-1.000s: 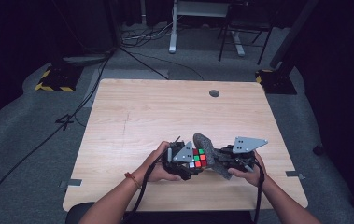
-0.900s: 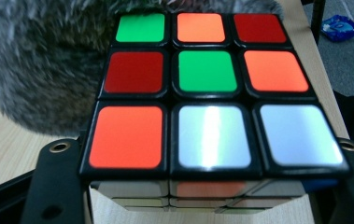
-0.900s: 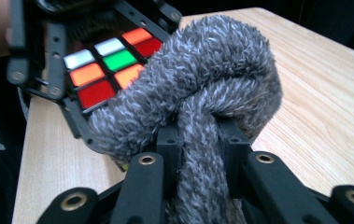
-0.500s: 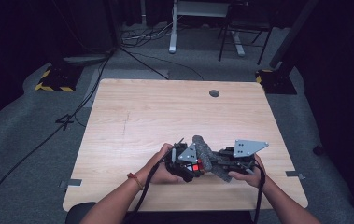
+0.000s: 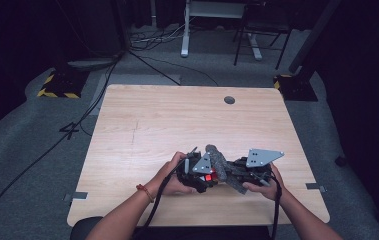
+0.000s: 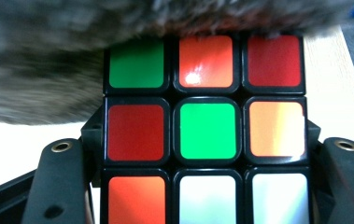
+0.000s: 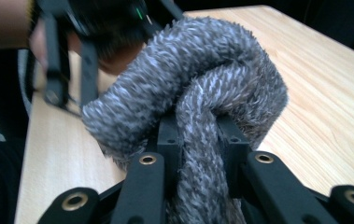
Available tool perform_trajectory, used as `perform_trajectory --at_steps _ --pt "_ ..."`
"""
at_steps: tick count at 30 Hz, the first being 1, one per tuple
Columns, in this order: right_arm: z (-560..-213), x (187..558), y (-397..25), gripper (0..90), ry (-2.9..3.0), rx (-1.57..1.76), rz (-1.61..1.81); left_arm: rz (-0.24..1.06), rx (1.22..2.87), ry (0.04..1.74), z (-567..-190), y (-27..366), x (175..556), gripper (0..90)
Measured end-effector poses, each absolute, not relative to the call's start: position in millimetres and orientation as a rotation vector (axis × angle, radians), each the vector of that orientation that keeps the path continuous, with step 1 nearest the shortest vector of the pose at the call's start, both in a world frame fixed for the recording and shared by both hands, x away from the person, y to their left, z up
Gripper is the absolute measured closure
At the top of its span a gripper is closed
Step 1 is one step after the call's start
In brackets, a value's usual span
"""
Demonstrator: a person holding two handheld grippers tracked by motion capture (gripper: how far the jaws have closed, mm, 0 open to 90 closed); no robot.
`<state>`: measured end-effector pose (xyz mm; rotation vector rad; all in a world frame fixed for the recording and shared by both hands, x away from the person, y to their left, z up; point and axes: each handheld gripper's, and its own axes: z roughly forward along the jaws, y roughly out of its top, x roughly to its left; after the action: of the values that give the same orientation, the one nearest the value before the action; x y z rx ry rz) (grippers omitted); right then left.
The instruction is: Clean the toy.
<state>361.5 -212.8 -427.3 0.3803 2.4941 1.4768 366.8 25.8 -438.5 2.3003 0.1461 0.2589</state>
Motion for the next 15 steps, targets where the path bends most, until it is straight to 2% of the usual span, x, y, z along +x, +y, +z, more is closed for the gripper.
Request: perform_trajectory --at_steps 5,15 --pt "-433.6 364.3 -216.0 75.9 2.516 0.386 1.474 0.283 2.292 0.158 -432.3 33.3 368.0 33.3" --pt "-424.8 354.7 -206.4 75.7 2.492 0.31 1.53 0.283 2.352 0.142 -442.5 20.8 366.7 33.1"
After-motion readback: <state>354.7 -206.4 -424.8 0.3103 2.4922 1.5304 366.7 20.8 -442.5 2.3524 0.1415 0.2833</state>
